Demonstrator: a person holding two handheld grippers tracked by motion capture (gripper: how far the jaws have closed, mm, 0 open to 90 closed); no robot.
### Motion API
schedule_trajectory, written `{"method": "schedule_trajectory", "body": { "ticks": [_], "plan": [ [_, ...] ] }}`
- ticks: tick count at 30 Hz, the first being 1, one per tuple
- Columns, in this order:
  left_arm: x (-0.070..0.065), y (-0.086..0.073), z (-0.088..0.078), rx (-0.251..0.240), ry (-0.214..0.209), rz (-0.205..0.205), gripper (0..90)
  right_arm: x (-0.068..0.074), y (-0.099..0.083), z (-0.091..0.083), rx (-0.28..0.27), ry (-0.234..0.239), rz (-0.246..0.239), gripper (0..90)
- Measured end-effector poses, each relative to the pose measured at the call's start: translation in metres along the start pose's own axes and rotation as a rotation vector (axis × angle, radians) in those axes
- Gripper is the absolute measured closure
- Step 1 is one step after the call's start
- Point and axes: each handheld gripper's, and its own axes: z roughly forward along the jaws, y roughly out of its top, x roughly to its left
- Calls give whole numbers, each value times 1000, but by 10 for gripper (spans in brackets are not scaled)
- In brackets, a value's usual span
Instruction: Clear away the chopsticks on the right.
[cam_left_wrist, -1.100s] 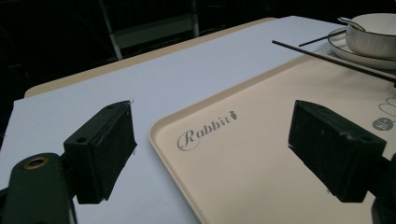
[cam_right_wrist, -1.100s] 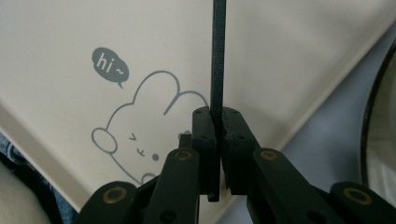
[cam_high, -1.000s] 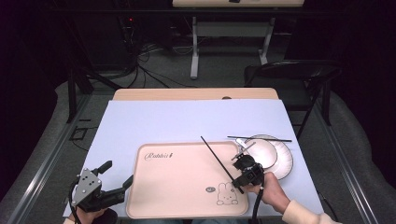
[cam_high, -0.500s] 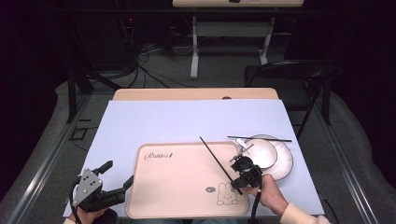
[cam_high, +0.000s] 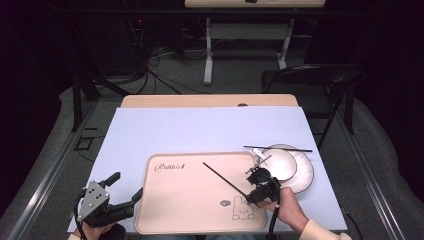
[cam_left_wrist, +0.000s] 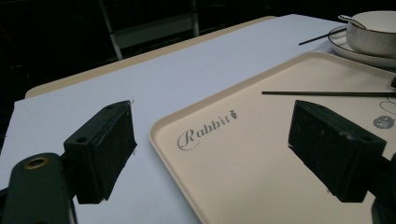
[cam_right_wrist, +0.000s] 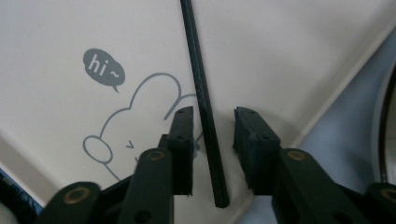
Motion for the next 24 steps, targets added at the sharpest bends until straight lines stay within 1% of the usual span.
{"method": "schedule_trajectory", "body": {
  "ticks": [1, 2, 3, 4, 5, 6, 7, 9, 10, 11, 12, 13, 15, 16, 17, 18, 19, 21, 22, 23, 24],
  "plan": [
    [0, 0, 0, 0, 0, 0, 146, 2, 0, -1, 2, -8, -11, 541],
    [0, 0, 0, 2, 1, 1, 146, 7, -2, -6, -14, -12, -33, 465],
    [0, 0, 0, 2, 1, 1, 146, 7, -2, -6, -14, -12, -33, 465],
    [0, 0, 0, 4, 0, 2, 146, 11, -3, -13, -31, -37, -105, 382],
    [0, 0, 0, 2, 1, 1, 146, 11, -3, -13, -31, -37, -105, 382],
    [0, 0, 0, -1, 3, 1, 147, 14, -5, -22, -73, -56, -171, 337],
    [0, 0, 0, -2, 4, -2, 147, 14, -5, -22, -73, -56, -171, 337],
    [0, 0, 0, -3, 4, -5, 147, 13, -5, -31, -105, -61, -212, 287],
    [0, 0, 0, -3, 4, -4, 147, 11, -4, -36, -111, -68, -231, 246],
    [0, 0, 0, -3, 4, -4, 147, 9, -4, -40, -127, -76, -253, 211],
    [0, 0, 0, -3, 3, -4, 147, 6, -4, -44, -133, -77, -267, 181],
    [0, 0, 0, -3, 4, -4, 146, 4, -3, -49, -136, -90, -276, 156],
    [0, 0, 0, -3, 3, -5, 146, -1, -4, -57, -163, -107, -308, 132],
    [0, 0, 0, -4, 3, -4, 146, -7, -5, -66, -173, -126, -330, 88],
    [0, 0, 0, -4, 5, -6, 146, -7, -5, -66, -173, -126, -330, 88],
    [0, 0, 0, -4, 4, -6, 147, -11, -6, -71, -178, -142, -336, 66],
    [0, 0, 0, -3, 3, -6, 147, -15, -6, -76, -182, -146, -341, 48],
    [0, 0, 0, -3, 2, -4, 147, -23, -7, -87, -200, -169, -332, 5],
    [0, 0, 0, -2, 2, -4, 147, -27, -7, -92, -200, -171, -343, 0],
    [0, 0, 0, -2, 3, -4, 146, -32, -6, -98, -199, -188, -347, 0],
    [0, 0, 0, -1, 3, -4, 146, -41, -5, -107, -200, -199, -355, 0]
  ]
}}
